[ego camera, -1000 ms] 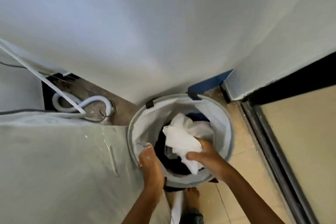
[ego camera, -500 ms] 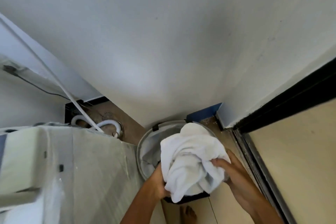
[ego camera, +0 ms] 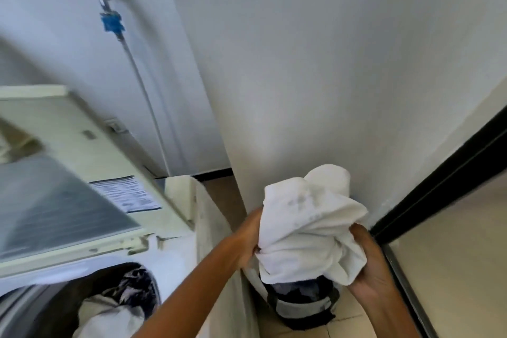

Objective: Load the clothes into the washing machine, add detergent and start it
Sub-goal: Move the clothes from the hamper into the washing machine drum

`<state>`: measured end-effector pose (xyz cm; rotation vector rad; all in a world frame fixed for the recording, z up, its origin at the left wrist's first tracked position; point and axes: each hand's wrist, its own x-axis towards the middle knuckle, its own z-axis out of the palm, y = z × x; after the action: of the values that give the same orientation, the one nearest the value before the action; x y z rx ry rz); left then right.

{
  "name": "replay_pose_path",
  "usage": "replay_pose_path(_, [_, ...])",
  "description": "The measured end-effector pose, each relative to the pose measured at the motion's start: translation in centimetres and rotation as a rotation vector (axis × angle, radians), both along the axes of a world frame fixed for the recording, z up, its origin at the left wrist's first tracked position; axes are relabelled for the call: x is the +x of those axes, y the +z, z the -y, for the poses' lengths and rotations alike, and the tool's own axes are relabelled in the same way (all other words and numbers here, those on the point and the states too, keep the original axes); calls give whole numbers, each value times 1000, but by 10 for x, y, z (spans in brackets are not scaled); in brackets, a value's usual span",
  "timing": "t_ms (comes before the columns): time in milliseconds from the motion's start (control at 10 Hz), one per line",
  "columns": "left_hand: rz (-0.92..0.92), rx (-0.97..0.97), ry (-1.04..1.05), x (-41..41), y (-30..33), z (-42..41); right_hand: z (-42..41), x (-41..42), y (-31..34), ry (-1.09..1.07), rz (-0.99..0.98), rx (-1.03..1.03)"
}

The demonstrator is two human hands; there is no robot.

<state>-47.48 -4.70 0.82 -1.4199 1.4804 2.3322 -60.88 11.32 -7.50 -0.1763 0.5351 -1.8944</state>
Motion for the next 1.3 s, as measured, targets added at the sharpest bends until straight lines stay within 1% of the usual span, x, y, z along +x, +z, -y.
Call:
replay_pose_path(100, [-147,-21,78,41,20,5,8,26,24,-33,16,-53])
replay_pose_path(200, [-324,-62,118,126,66,-8,13,91,92,54,125,-20])
replay_pose_path(300, [-342,-178,86,184,79,0,33,154,121,9,-28,72])
replay_pose_path(400, [-374,-194,165,255,107,0,41,209,148,-85,-277,90])
replay_pose_path(500, [-392,-252,186,304,111,8,53,256,165,-53,-393,129])
replay_pose_path(600, [-399,-453,252,358,118,6,67,303,185,-102,-471,156])
replay_pose_path(700, [-368,-702,144,396,127,-2,81,344,202,-172,-534,220])
replay_pose_path(800, [-446,-834,303,426,136,-3,97,368,211,-123,-711,213])
replay_pose_path(900, [-471,-887,439,437,144,10,110,381,215,-36,-909,252])
replay_pose_path(1000, [-462,-875,522,443,152,17,115,382,218,33,-1099,349])
replay_pose_path(1100, [-396,-808,573,446,159,25,117,378,223,-7,-1339,408])
replay_pose_path(1200, [-469,-754,432,448,160,30,122,372,233,-165,-1428,390])
replay_pose_path(1300, [-467,-786,320,444,154,34,127,367,253,-265,-1290,342])
